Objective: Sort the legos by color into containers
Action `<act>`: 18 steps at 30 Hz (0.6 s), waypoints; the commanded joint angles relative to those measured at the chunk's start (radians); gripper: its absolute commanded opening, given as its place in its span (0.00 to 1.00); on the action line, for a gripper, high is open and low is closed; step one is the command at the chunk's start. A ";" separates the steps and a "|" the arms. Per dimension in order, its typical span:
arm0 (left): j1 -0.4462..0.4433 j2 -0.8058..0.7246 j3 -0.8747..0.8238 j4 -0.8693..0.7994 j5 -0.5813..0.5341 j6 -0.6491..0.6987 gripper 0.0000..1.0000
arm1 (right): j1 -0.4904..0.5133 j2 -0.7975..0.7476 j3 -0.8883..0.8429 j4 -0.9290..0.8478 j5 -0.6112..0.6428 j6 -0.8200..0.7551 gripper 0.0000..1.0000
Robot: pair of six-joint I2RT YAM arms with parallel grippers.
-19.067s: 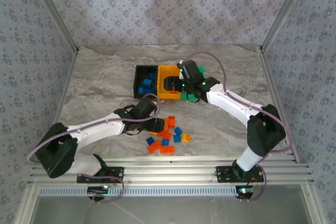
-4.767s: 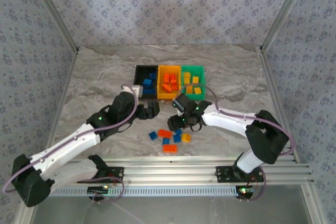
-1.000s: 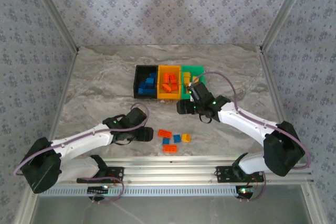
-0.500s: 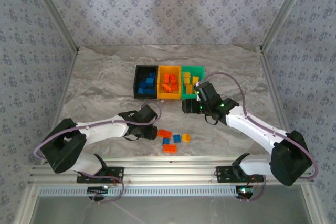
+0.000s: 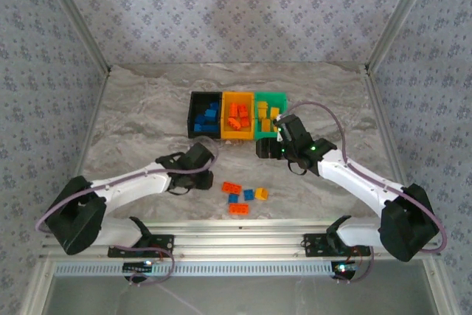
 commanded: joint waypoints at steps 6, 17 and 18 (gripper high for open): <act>0.195 0.204 0.397 0.107 -0.093 0.113 0.27 | -0.012 0.011 -0.024 0.012 -0.007 0.020 0.78; 0.280 0.583 0.769 0.086 -0.160 0.129 0.35 | -0.014 -0.041 -0.056 -0.023 0.008 0.033 0.79; 0.281 0.593 0.786 0.083 -0.156 0.129 0.43 | -0.015 -0.046 -0.059 -0.025 0.003 0.034 0.79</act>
